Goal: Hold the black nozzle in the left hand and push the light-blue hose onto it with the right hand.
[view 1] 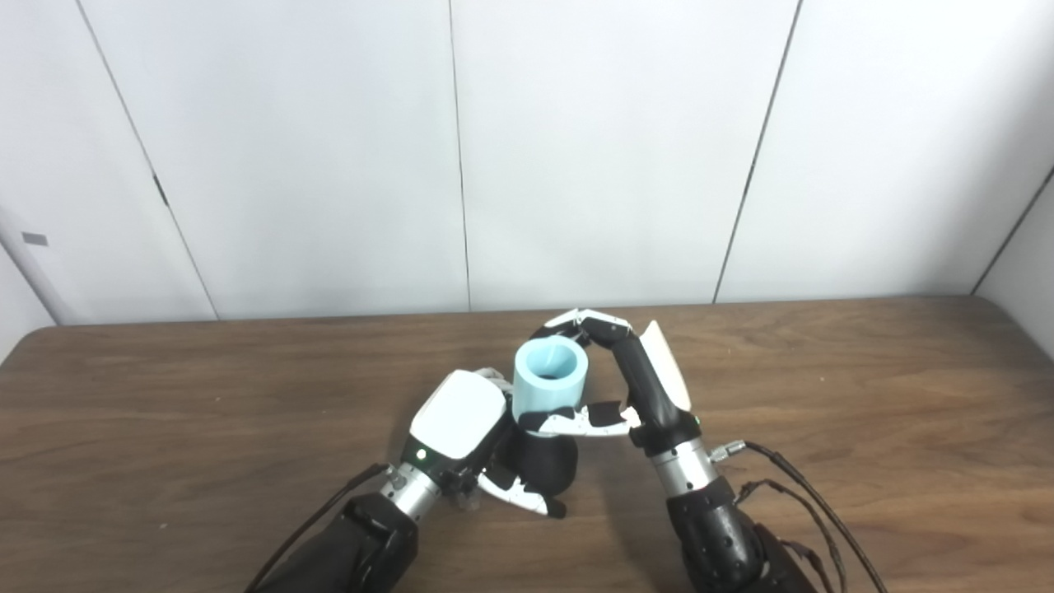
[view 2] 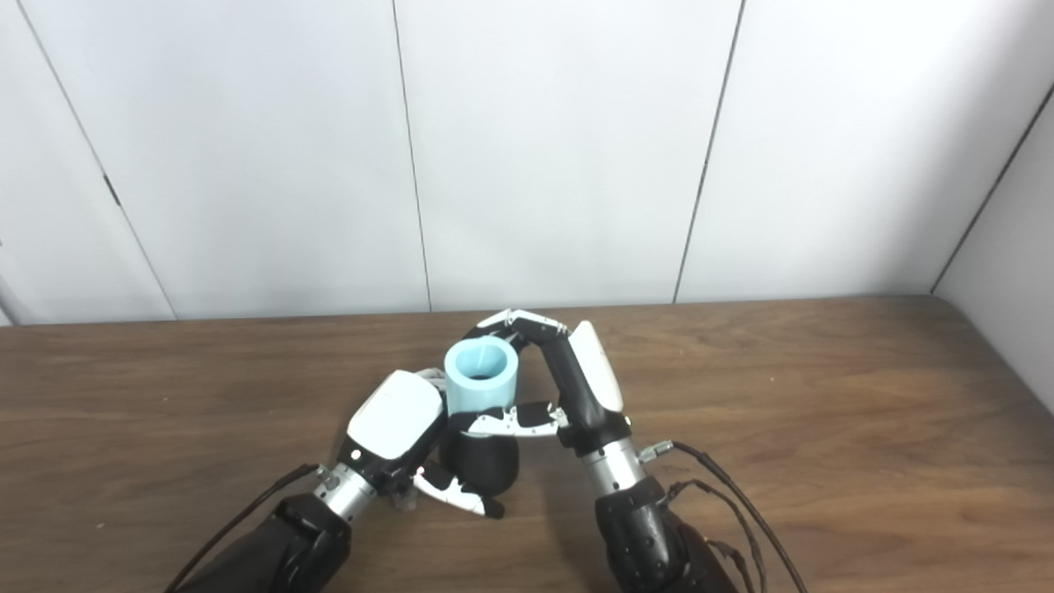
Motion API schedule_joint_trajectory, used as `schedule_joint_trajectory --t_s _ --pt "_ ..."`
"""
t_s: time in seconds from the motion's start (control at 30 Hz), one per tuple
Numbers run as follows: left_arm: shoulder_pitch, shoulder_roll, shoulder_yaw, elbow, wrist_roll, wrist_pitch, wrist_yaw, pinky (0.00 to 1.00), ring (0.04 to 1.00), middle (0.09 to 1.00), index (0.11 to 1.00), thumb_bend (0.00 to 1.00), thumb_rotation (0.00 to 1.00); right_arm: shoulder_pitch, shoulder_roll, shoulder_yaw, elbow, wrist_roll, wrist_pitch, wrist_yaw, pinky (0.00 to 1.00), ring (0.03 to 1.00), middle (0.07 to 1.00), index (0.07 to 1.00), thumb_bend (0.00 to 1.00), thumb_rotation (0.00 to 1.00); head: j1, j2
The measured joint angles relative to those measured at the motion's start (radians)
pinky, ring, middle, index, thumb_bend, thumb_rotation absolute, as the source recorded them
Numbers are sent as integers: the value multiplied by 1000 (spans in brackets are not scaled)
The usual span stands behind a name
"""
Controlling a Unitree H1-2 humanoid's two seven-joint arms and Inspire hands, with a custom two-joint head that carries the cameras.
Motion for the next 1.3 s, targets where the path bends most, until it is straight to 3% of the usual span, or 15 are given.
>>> schedule_joint_trajectory --t_s 0.1,0.27,0.53,0.73,0.93,1.1,1.3 --pt "-1 -1 0 0 0 0 -3 674 485 429 499 502 0 24 -19 22 -16 13 89 102 810 926 962 976 994 451 0 0" --pt "-1 -1 0 -3 0 0 -6 684 488 427 489 502 0 104 -22 34 -33 56 234 224 945 998 1000 1000 1000 509 -3 -3" --pt "-1 -2 -1 -3 0 0 -6 677 481 427 509 501 0 110 3 16 -121 93 398 332 955 1000 1000 1000 1000 576 -3 -3" --pt "-1 -2 -1 -3 0 0 -6 676 480 429 513 501 0 108 53 -69 -162 248 541 402 999 1000 1000 1000 1000 549 -9 -2" --pt "-1 -2 -1 -3 0 -1 -6 667 481 420 498 501 0 109 81 -147 -162 391 584 435 1000 1000 1000 1000 1000 518 -12 -3" --pt "-1 -2 -2 -2 0 -2 -6 676 471 405 511 498 0 109 80 -203 -156 413 581 412 1000 1000 1000 1000 1000 598 -18 -8" --pt "-1 -2 -3 -1 0 -4 -4 666 469 410 519 498 0 109 76 -277 -139 455 557 395 1000 1000 1000 1000 1000 532 -26 -9"
